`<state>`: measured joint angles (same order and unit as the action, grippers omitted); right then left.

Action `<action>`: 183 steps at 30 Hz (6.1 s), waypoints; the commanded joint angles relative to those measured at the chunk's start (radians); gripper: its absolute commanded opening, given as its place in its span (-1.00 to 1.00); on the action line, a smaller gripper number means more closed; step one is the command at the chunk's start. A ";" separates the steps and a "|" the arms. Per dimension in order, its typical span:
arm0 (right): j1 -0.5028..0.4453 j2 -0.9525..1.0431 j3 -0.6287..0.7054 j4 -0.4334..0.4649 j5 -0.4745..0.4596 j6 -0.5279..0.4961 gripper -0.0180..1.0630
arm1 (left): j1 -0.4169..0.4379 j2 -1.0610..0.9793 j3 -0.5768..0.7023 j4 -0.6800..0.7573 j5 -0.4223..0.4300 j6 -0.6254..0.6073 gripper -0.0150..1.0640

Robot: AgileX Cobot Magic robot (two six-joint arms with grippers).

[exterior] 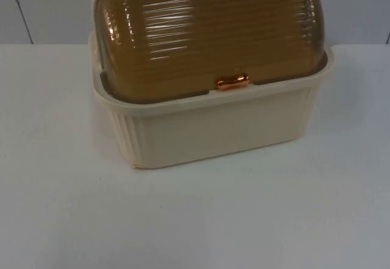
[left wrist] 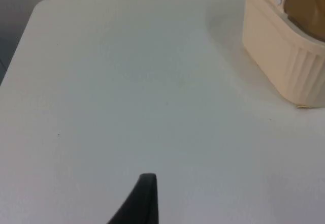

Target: Open the box lid with the left hand, place the block into the box with the right hand, then close the box lid with the left hand.

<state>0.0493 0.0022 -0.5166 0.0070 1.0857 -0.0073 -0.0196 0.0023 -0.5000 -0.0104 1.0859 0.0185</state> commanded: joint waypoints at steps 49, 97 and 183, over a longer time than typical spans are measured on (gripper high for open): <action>0.004 0.239 -0.162 -0.015 -0.163 -0.001 0.98 | -0.003 0.249 -0.134 0.022 -0.219 -0.051 0.89; 0.004 0.901 -0.615 -0.267 -0.360 0.113 0.98 | -0.872 1.427 -0.546 0.545 -0.554 0.227 0.89; 0.004 0.901 -0.615 -0.317 -0.361 0.120 0.98 | -0.816 1.899 -0.593 1.651 -0.611 -0.622 -0.98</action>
<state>0.0493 0.9060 -1.1257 -0.3048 0.7340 0.1111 -0.8385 1.9103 -1.0890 1.6261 0.4375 -0.5939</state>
